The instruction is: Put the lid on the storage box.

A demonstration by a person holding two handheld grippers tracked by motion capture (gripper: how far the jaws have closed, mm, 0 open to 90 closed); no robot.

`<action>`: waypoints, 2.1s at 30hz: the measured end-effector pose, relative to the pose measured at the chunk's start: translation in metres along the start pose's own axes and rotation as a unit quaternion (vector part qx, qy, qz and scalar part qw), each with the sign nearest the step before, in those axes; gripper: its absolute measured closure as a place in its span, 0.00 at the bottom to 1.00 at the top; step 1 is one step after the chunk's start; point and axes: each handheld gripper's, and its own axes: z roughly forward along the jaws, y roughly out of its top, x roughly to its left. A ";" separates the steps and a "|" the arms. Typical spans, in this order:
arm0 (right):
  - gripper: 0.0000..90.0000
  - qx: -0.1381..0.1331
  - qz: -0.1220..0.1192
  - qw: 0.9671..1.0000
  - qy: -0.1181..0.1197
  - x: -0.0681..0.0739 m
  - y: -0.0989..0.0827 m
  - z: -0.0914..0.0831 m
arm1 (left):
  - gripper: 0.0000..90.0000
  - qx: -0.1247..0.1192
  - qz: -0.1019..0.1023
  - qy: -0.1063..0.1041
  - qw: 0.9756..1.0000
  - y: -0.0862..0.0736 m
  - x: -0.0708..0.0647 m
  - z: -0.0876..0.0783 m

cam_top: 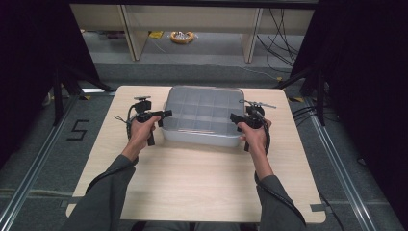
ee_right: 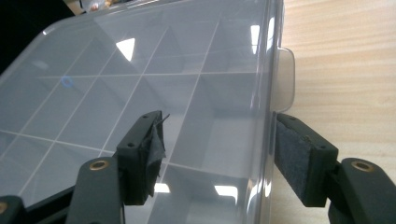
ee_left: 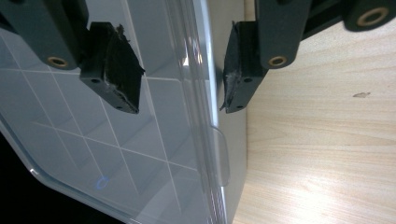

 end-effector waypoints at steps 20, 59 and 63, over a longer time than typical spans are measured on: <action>0.41 0.004 0.037 0.999 0.032 -0.018 0.009 0.000 | 0.47 -0.013 -0.065 -0.013 0.998 0.010 0.013 0.004; 0.49 -0.036 0.023 0.998 0.053 -0.021 0.034 -0.013 | 0.45 -0.013 -0.068 -0.012 0.998 0.016 0.012 -0.002; 0.46 -0.037 0.009 0.997 0.060 -0.022 0.030 -0.025 | 0.43 -0.005 -0.052 -0.016 0.999 0.010 0.007 -0.012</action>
